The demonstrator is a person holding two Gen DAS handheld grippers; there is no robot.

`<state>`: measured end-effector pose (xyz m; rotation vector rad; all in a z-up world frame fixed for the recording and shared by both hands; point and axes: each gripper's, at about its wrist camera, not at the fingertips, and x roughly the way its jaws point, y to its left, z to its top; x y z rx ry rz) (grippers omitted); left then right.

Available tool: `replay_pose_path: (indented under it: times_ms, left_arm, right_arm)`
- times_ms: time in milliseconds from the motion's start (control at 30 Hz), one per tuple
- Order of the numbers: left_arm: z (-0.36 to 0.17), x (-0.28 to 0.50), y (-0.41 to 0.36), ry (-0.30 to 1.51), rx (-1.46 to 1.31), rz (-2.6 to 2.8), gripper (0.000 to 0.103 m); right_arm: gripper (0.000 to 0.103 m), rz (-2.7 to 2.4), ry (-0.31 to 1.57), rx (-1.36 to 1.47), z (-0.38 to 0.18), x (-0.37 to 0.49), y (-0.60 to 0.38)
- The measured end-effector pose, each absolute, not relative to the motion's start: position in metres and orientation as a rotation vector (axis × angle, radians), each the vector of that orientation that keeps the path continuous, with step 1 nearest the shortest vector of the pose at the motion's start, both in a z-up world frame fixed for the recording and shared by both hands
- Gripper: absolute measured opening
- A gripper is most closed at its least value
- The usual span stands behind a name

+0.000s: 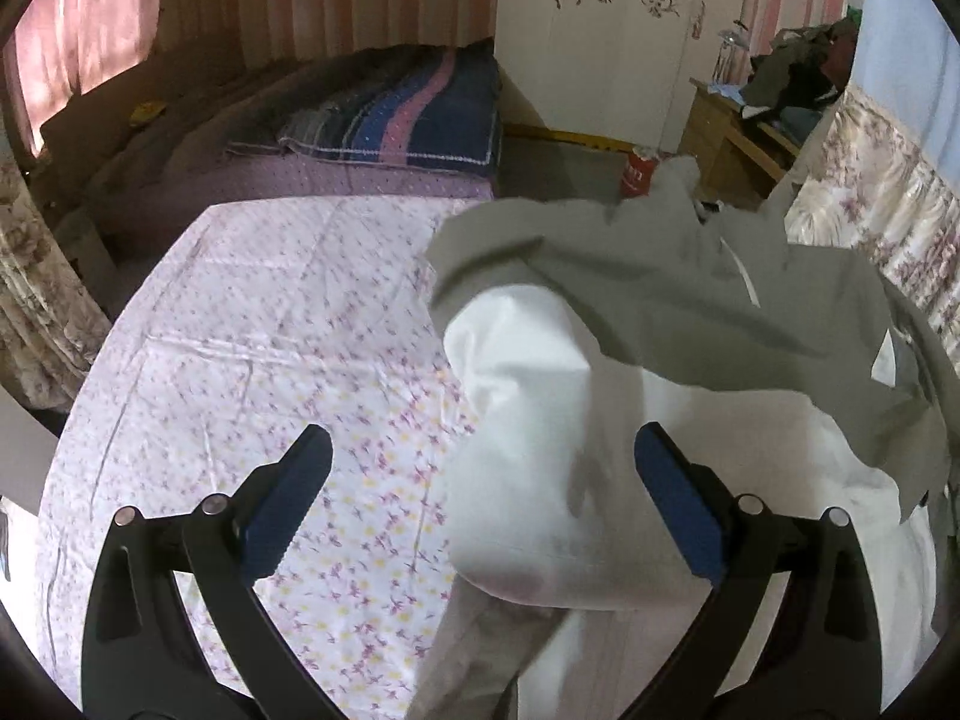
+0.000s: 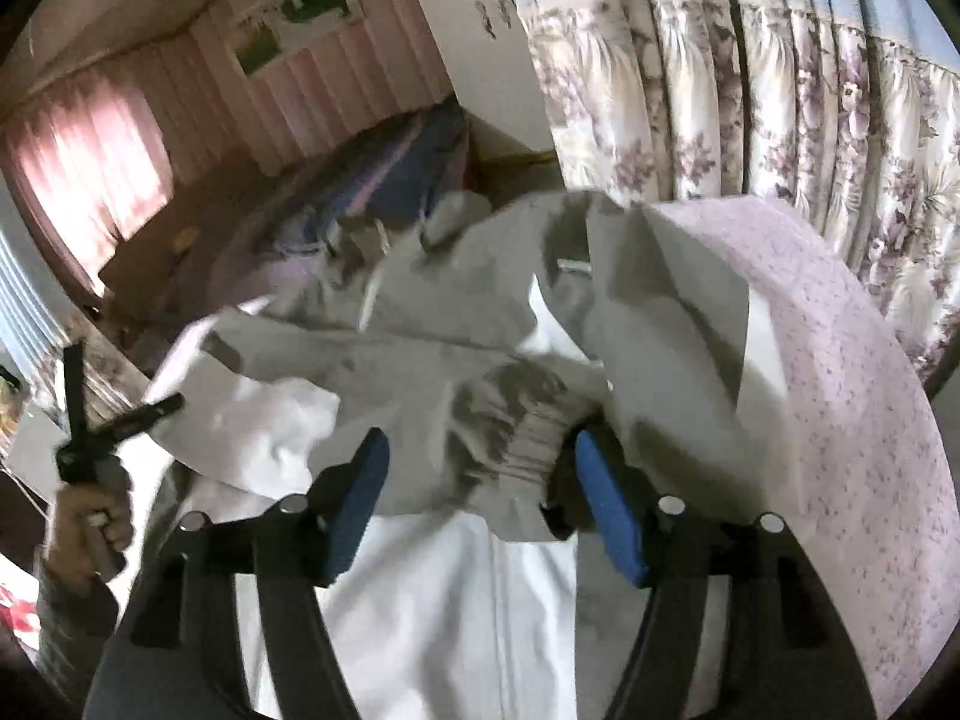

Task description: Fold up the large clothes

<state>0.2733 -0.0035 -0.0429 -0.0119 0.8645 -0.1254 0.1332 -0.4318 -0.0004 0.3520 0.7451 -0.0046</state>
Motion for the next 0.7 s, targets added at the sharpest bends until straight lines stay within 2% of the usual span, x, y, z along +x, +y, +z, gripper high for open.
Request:
replay_pose_path:
  times_ms: [33, 100, 200, 267, 333, 367, 433, 500, 567, 600, 700]
  left_arm:
    - [-0.043, 0.276, -0.004, 0.868, -0.009, -0.123, 0.1]
    - [-0.046, 0.285, -0.009, 0.877, 0.007, -0.12, 0.1]
    - [-0.055, 0.303, -0.019, 0.903, 0.027, -0.101, 0.1]
    - [-0.066, 0.313, -0.025, 0.933, 0.031, -0.108, 0.1]
    - [-0.077, 0.32, -0.029, 0.962, 0.043, -0.102, 0.1]
    - [-0.08, 0.321, -0.029, 0.968, 0.04, -0.102, 0.096]
    - [-0.082, 0.323, -0.029, 0.968, 0.017, -0.123, 0.081]
    - [-0.082, 0.324, -0.034, 0.982, -0.014, -0.181, 0.043]
    - [-0.076, 0.321, -0.037, 0.959, -0.001, -0.191, 0.024]
    - [-0.07, 0.321, -0.037, 0.95, -0.007, -0.194, 0.02]
    - [-0.051, 0.322, -0.034, 0.896, -0.028, -0.182, 0.016]
  right_arm:
    - [0.08, -0.017, 0.748, 0.335, -0.001, 0.14, -0.432]
    - [0.08, -0.022, 0.827, 0.301, -0.016, 0.167, -0.43]
    - [0.079, -0.053, 0.938, 0.312, -0.048, 0.202, -0.431]
    - [0.075, -0.061, 0.946, 0.31, -0.056, 0.211, -0.429]
    - [0.059, -0.058, 0.943, 0.291, -0.058, 0.216, -0.427]
    - [0.053, -0.05, 0.939, 0.297, -0.058, 0.218, -0.427]
    - [0.035, -0.045, 0.924, 0.282, -0.054, 0.219, -0.424]
    - [0.029, -0.028, 0.91, 0.255, -0.05, 0.218, -0.417]
    - [0.026, -0.034, 0.868, 0.235, -0.041, 0.217, -0.415]
    - [0.026, -0.043, 0.836, 0.223, -0.035, 0.219, -0.415]
    - [0.026, -0.069, 0.736, 0.114, -0.015, 0.232, -0.411]
